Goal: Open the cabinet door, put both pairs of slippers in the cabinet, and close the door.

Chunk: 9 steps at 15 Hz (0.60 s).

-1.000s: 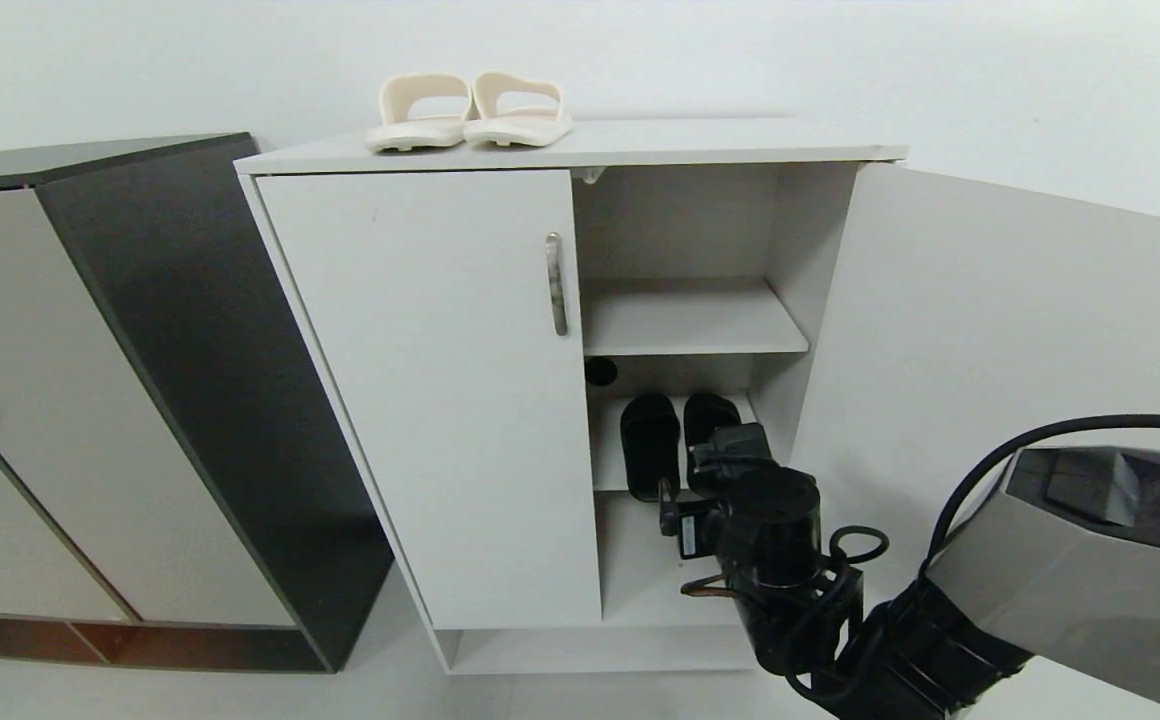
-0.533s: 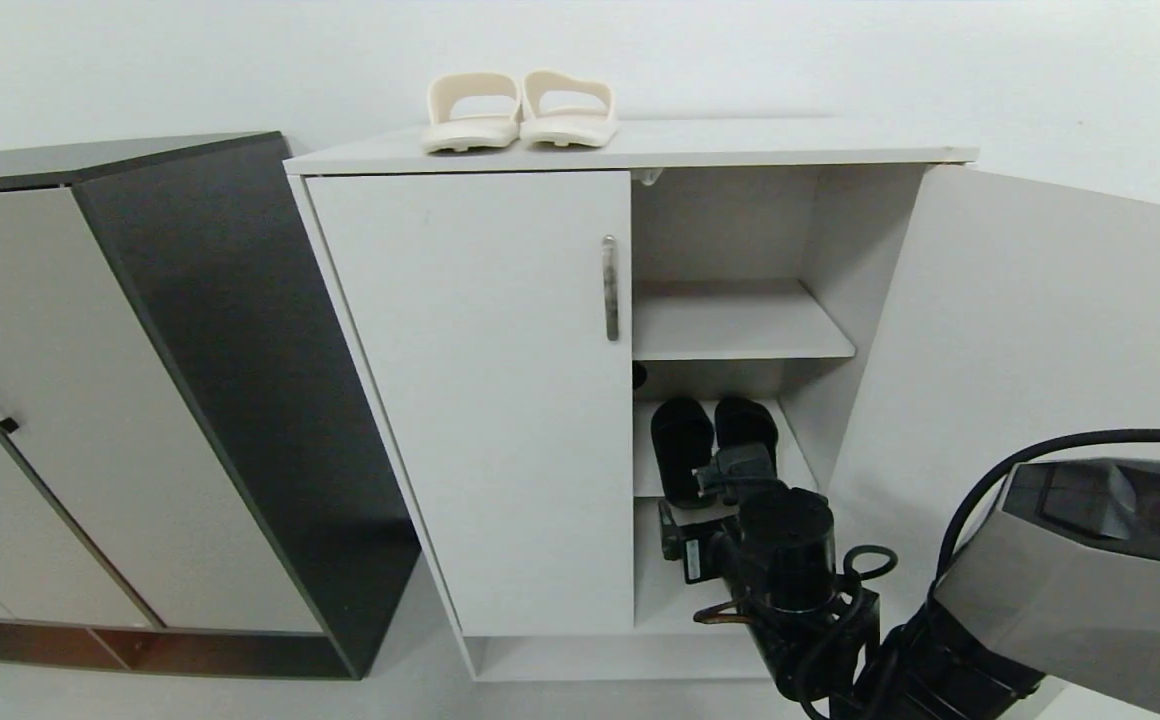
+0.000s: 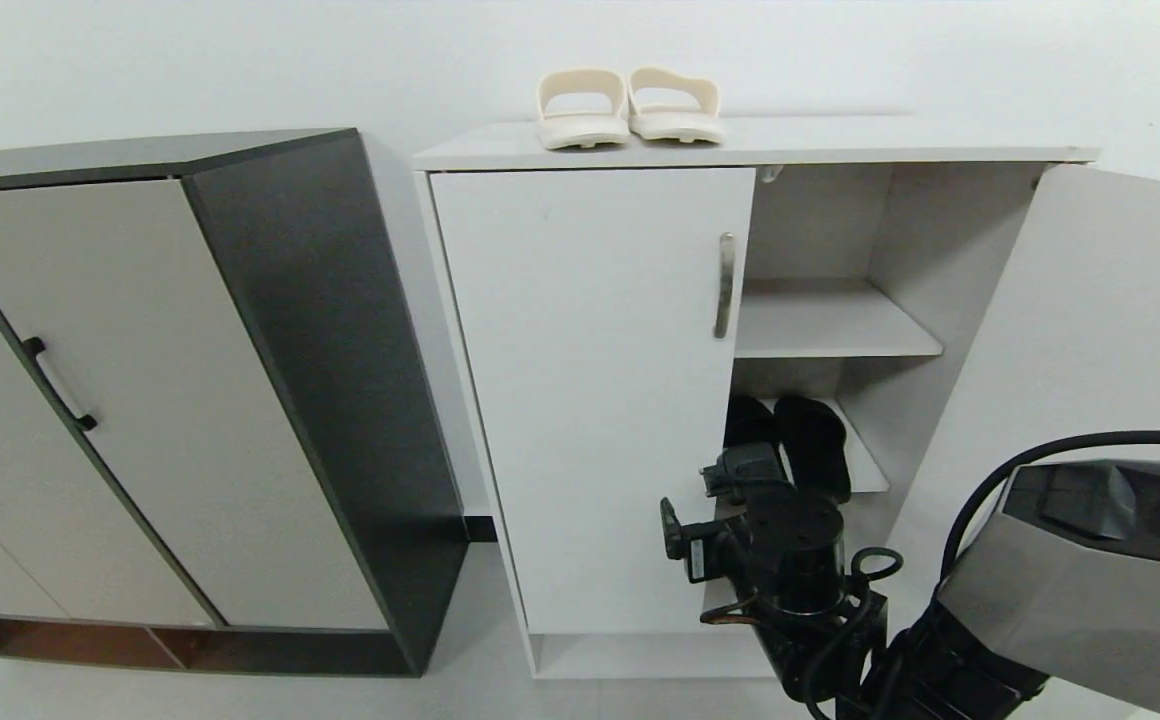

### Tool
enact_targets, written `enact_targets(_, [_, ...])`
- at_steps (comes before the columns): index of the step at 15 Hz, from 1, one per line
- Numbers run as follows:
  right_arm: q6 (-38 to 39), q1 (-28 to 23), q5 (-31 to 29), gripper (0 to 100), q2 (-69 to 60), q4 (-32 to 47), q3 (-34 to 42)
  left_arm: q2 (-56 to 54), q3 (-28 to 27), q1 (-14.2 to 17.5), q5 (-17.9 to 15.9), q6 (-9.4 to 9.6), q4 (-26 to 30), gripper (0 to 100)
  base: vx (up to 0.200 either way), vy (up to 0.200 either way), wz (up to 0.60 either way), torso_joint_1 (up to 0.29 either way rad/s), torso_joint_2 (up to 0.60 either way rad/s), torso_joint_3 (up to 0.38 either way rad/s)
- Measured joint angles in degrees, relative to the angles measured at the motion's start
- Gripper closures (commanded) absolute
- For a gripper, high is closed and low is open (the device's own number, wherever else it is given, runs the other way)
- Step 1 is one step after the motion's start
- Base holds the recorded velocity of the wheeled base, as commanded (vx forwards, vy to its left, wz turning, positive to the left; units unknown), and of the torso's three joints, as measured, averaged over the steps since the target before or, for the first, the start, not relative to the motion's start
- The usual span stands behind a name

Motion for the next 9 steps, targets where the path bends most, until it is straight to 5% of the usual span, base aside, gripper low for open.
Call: enact_targets(9, [-1.58, -0.07, 2.73, 0, 0.66, -2.46, 1.55, 0.00, 0.00, 0.02, 0.05, 0.44, 0.00, 100, 0.000, 0.000, 0.00, 0.000, 0.00, 0.000])
